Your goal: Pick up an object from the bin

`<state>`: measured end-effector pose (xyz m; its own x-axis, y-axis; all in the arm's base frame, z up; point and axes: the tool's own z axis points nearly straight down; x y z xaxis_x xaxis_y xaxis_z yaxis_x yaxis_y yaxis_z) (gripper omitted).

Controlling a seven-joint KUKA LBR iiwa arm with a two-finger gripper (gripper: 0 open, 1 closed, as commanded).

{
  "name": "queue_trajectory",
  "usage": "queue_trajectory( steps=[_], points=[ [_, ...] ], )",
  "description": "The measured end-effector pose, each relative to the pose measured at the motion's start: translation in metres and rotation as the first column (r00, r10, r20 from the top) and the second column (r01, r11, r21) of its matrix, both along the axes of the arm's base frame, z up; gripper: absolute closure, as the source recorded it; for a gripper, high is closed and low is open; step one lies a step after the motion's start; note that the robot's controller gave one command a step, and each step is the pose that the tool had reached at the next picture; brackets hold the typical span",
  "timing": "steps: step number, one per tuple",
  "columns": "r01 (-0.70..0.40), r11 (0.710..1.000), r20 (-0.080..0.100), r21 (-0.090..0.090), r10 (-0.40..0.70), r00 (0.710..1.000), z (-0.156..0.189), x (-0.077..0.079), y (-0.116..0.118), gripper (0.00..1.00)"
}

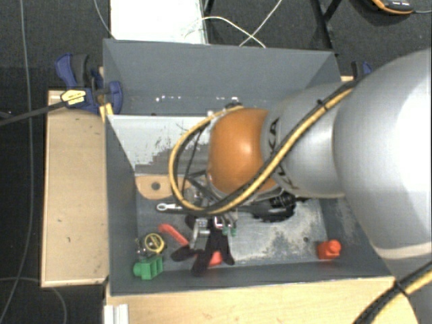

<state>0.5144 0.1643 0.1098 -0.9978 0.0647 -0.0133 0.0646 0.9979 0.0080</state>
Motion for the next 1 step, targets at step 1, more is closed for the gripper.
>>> queue_trajectory(
  steps=[1],
  points=[
    [-0.026, 1.000, -0.002, -0.003, 0.026, 1.000, 0.0906, -0.0090, -0.0114, 0.00]
  ],
)
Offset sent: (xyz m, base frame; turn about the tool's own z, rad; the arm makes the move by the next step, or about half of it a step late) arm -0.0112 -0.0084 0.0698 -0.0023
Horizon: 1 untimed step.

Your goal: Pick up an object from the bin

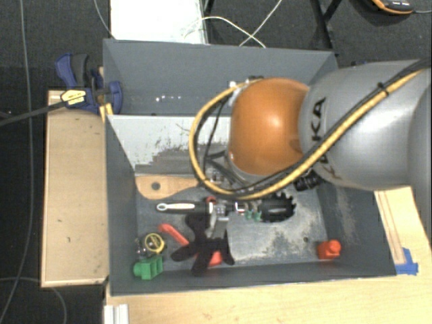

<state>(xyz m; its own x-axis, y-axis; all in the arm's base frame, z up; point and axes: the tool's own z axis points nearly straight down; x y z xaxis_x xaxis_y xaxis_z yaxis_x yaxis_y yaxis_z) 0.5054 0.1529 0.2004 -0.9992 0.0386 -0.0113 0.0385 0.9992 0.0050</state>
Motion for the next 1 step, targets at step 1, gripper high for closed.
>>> queue_trajectory(
  steps=[1],
  points=[
    [0.007, 1.000, 0.001, 0.002, -0.007, 1.000, 0.0171, -0.0001, 0.0014, 0.00]
  ],
)
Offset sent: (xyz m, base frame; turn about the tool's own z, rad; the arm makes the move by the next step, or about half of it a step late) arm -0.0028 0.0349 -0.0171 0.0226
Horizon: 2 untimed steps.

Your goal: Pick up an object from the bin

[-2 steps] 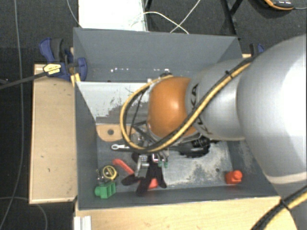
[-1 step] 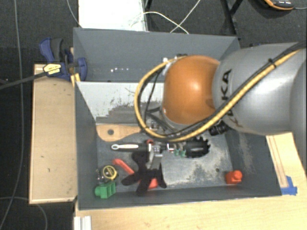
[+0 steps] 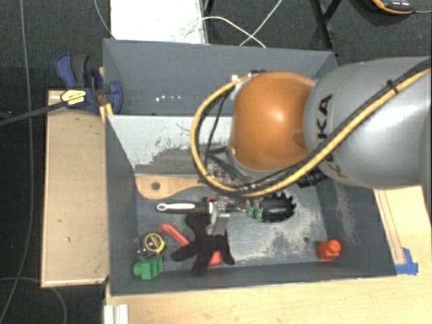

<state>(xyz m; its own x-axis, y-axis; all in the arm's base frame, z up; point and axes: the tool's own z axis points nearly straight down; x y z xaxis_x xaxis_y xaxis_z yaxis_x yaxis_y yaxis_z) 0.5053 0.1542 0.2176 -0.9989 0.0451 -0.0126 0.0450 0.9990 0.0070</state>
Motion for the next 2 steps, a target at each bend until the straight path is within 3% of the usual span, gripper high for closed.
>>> queue_trajectory(
  steps=[1, 2],
  points=[
    [0.012, 1.000, 0.002, 0.002, -0.012, 1.000, -0.036, -0.003, 0.036, 0.00],
    [0.016, 1.000, 0.000, -0.002, -0.016, 1.000, -0.074, 0.021, 0.037, 0.00]
  ],
)
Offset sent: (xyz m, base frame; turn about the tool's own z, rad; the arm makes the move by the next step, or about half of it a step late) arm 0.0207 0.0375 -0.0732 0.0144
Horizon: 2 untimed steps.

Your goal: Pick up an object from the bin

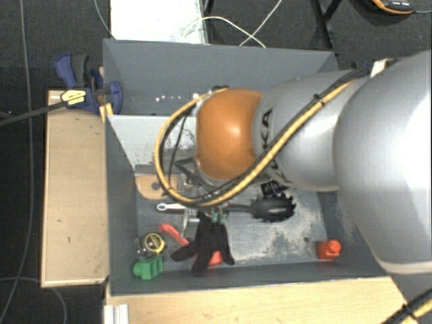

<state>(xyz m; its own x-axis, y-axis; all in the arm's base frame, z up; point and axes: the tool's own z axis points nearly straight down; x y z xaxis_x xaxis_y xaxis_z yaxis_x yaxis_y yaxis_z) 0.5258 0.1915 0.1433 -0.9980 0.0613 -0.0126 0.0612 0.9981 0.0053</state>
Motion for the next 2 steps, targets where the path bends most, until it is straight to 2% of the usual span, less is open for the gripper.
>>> queue_trajectory(
  steps=[1, 2],
  points=[
    [0.026, 1.000, 0.002, 0.003, -0.026, 1.000, -0.033, -0.052, -0.018, 0.00],
    [-0.161, 0.987, 0.015, 0.001, 0.160, 0.987, -0.069, -0.037, -0.061, 1.00]
  ],
)
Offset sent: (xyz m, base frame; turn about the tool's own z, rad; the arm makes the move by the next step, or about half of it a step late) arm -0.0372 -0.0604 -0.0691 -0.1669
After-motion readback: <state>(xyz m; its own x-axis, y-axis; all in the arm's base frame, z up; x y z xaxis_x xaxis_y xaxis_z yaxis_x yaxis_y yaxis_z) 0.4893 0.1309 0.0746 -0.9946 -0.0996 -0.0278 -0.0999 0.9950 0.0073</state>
